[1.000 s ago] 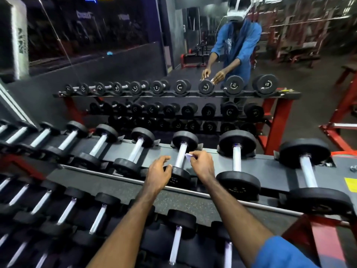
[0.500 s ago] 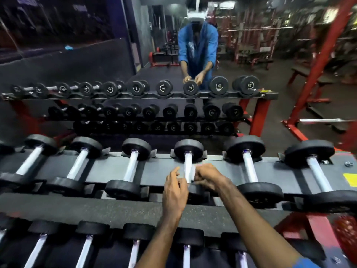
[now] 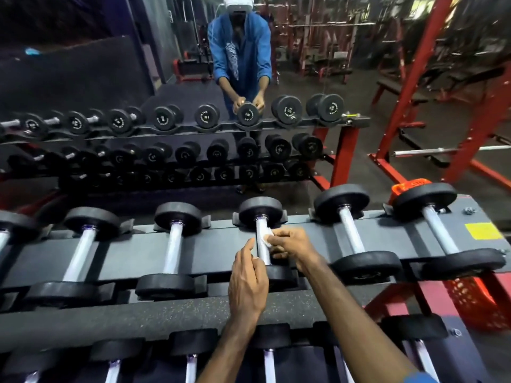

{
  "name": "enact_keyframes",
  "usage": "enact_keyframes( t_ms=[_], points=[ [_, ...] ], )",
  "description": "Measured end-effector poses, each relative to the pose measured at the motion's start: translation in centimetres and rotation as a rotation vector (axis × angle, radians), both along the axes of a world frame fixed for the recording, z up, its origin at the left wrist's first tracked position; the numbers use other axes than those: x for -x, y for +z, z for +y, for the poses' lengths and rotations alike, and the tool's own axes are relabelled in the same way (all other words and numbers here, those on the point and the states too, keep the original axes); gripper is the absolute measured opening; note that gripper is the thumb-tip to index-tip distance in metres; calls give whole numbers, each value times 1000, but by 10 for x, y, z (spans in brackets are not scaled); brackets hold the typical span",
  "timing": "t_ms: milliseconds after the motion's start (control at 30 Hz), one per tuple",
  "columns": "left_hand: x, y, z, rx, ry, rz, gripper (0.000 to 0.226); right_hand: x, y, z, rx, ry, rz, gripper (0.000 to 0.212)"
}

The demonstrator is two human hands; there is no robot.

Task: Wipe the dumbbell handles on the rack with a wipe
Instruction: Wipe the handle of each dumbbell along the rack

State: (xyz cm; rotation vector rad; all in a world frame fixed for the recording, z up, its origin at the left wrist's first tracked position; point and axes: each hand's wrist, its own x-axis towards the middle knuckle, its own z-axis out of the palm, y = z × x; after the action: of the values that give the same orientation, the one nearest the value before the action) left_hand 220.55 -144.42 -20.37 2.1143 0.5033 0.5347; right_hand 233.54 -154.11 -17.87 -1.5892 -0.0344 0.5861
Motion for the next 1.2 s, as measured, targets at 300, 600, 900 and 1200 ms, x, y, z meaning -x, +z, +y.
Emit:
enact_keyframes(
  t_ms=[300,600,900,1200],
  points=[
    [-3,-9,6,3,-57,21,47,-7,14,7,-71,-41,93,17],
    [-3,-12,7,12,-85,33,54,5,-7,-2,-108,-40,67,9],
    [-61,30,59,-18,-95,-111,52,6,-8,14,16,-149,-51,25],
    [-168,81,78,-225,-342,197,41,16,-8,2,241,-78,-293,10]
  ],
)
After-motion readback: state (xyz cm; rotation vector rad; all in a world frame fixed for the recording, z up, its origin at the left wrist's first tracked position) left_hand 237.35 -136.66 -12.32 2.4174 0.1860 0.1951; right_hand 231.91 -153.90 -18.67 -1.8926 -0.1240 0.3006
